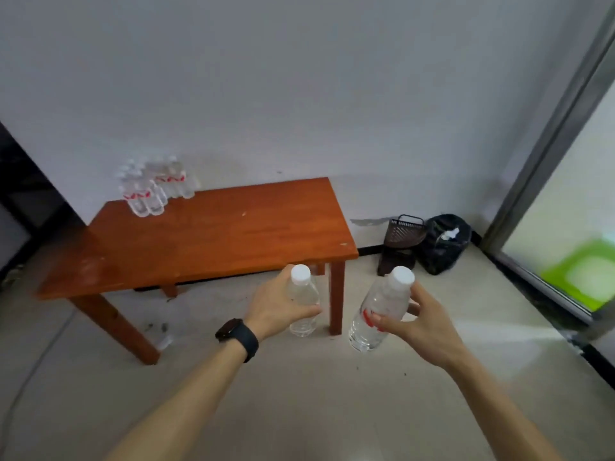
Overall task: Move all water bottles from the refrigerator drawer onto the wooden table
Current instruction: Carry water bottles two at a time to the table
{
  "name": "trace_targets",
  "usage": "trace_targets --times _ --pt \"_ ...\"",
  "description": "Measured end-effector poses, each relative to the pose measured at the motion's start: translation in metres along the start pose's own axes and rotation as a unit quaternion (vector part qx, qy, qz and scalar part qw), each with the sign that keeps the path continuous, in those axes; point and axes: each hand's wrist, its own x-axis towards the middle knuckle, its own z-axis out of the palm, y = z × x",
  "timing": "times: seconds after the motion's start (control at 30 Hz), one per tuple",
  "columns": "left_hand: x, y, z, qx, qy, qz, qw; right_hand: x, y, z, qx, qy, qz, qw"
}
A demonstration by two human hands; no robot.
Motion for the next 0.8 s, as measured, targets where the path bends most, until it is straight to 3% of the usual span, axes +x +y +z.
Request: trace_targets --times 0.43,0.8 --pt "0.085 -0.171 -0.123 0.023 0.07 -0.139 0.987 0.198 -0.035 0.203 -0.067 -0.207 -0.054 0.975" --pt "0.202 -0.275 -0.192 -0.006 0.09 -0.23 0.969 0.386 -0.069 0.338 -0.125 -0.298 -0.08 0.943"
